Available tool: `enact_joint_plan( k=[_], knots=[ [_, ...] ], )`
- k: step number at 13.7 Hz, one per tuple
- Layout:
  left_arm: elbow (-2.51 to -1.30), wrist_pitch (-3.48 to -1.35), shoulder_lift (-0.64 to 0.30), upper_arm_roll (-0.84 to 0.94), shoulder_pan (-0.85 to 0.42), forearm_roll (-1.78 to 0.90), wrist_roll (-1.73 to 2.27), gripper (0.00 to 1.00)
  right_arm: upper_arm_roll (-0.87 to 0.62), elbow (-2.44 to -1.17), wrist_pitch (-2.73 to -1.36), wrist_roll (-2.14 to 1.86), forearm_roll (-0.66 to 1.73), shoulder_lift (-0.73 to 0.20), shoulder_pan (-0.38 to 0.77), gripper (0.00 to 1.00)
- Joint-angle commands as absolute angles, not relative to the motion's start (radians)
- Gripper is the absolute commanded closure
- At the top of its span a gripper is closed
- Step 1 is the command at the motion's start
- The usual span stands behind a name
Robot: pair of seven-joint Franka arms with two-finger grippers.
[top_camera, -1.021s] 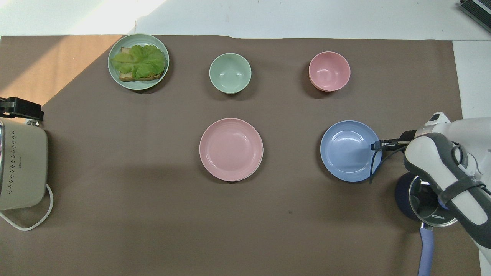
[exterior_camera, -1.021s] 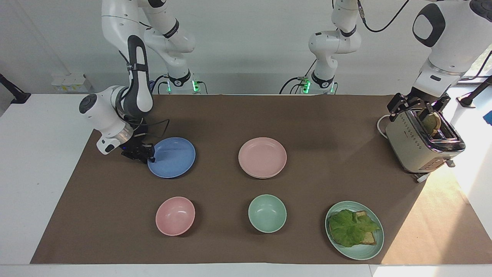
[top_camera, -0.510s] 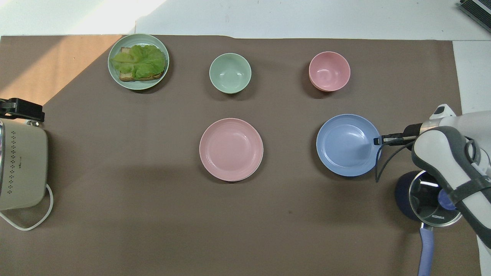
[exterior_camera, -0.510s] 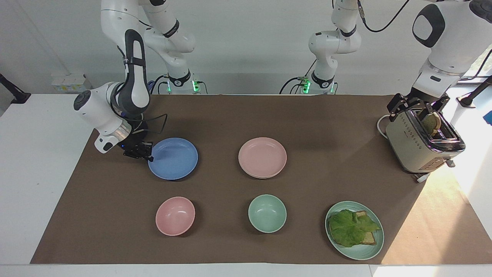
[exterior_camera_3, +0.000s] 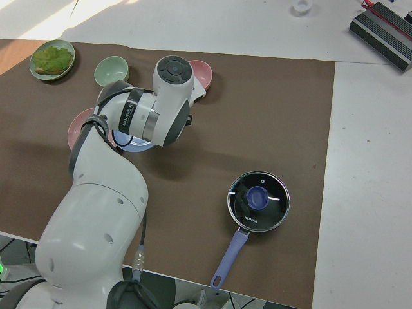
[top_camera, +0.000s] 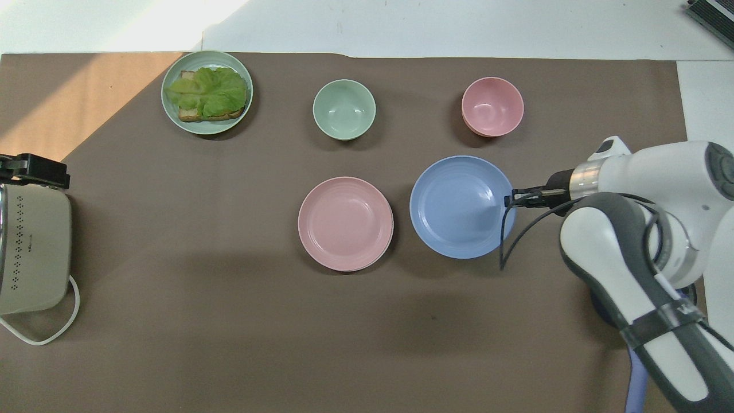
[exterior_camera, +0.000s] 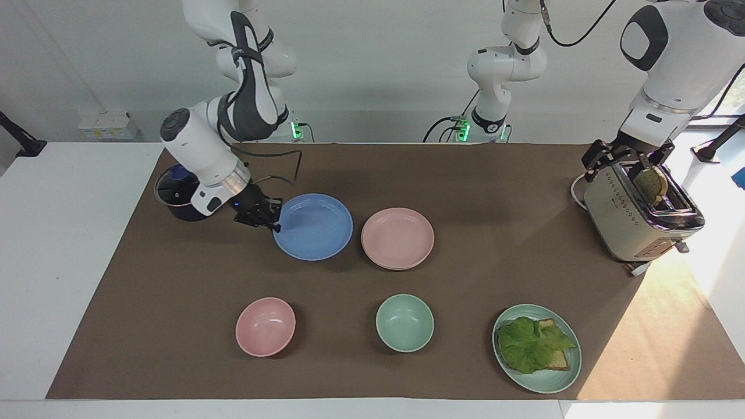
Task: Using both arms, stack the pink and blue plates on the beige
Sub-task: 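Carry the blue plate with the right gripper onto the pink plate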
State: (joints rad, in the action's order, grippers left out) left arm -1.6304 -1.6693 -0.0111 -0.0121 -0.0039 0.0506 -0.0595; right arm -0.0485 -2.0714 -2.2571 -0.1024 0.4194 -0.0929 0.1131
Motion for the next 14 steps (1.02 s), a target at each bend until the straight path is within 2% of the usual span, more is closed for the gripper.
enact_joint_plan(
  k=[1,4,9,13,14],
  knots=[
    [-1.666,-1.678,0.018,-0.011,0.0,0.04,-0.048,0.0,-0.051,-2.048,-2.336,0.088,0.385,-0.112,0.222,1.0],
    [-1.666,-1.678,0.018,-0.011,-0.002,0.04,-0.048,0.0,-0.051,-2.022,-2.403,0.195,0.38,-0.181,0.323,1.0],
    [-1.666,-1.678,0.018,-0.011,0.0,0.04,-0.048,0.0,-0.051,-2.034,-2.506,0.271,0.382,-0.256,0.428,1.0],
    [-1.666,-1.678,0.018,-0.011,-0.002,0.04,-0.046,0.0,-0.051,-2.039,-2.513,0.276,0.382,-0.264,0.437,1.0],
    [-1.666,-1.678,0.018,-0.011,-0.003,0.04,-0.048,0.0,-0.051,-2.037,-2.516,0.276,0.382,-0.265,0.437,0.97]
  ],
)
